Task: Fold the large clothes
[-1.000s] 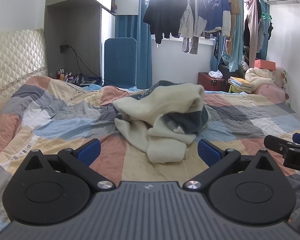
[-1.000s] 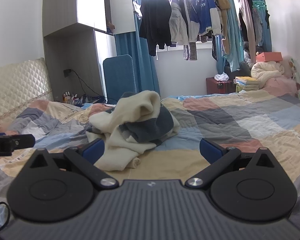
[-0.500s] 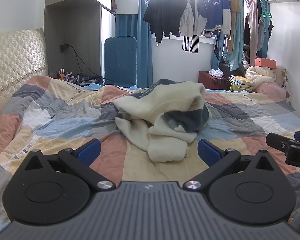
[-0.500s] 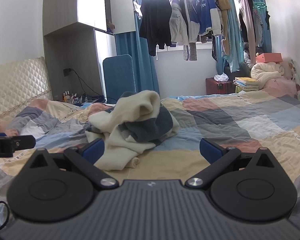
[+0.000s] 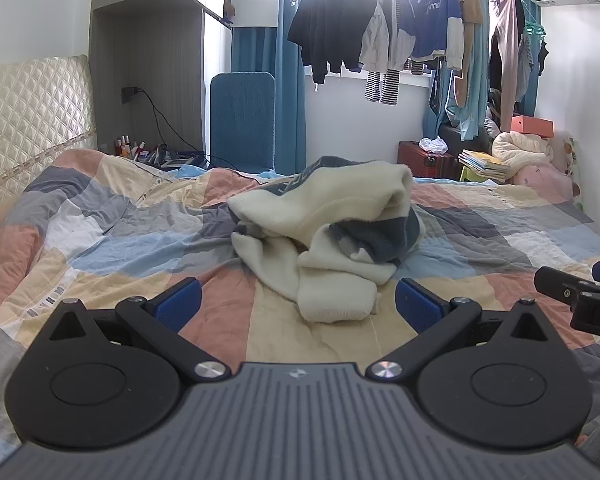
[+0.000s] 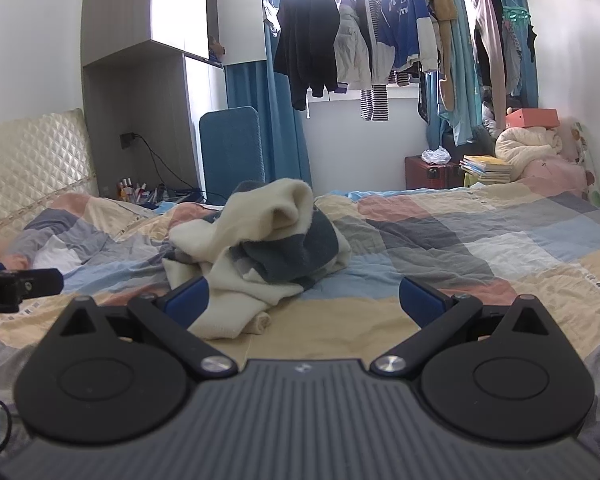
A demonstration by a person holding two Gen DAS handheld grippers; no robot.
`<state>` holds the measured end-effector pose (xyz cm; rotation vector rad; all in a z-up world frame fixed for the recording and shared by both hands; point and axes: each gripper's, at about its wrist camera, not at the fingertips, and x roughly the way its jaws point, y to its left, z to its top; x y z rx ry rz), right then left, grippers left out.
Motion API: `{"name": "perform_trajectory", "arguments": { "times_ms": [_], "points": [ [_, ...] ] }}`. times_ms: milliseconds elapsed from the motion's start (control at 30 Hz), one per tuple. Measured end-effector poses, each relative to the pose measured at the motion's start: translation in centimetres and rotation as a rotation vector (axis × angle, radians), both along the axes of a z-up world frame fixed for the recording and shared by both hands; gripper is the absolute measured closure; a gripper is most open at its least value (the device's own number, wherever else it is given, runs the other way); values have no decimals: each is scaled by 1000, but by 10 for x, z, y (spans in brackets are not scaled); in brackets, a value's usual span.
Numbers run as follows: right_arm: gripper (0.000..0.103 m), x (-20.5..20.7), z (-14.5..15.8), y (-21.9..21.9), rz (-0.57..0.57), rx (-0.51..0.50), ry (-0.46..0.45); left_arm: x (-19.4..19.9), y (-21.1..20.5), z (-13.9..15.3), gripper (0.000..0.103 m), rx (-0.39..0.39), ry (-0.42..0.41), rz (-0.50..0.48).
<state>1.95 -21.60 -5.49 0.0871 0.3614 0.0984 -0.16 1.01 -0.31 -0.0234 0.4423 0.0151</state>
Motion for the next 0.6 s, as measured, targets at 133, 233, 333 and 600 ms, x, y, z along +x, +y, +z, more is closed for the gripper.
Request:
{"name": "perform_trajectory", "arguments": {
  "times_ms": [133,233,333,600],
  "points": [
    [0,2,2,3,-1,-6,2,-1,3,-1,0,-18,-14,-6],
    [0,2,2,2,0,-4,3,0,3,-3,0,-9,-6,0],
    [0,1,1,2,-1,-5,5,0,3,-4,0,-10,0,-4],
    [0,1,1,3,-2,-5,6,3,1,-5,0,-2,4,-8]
  ]
}}
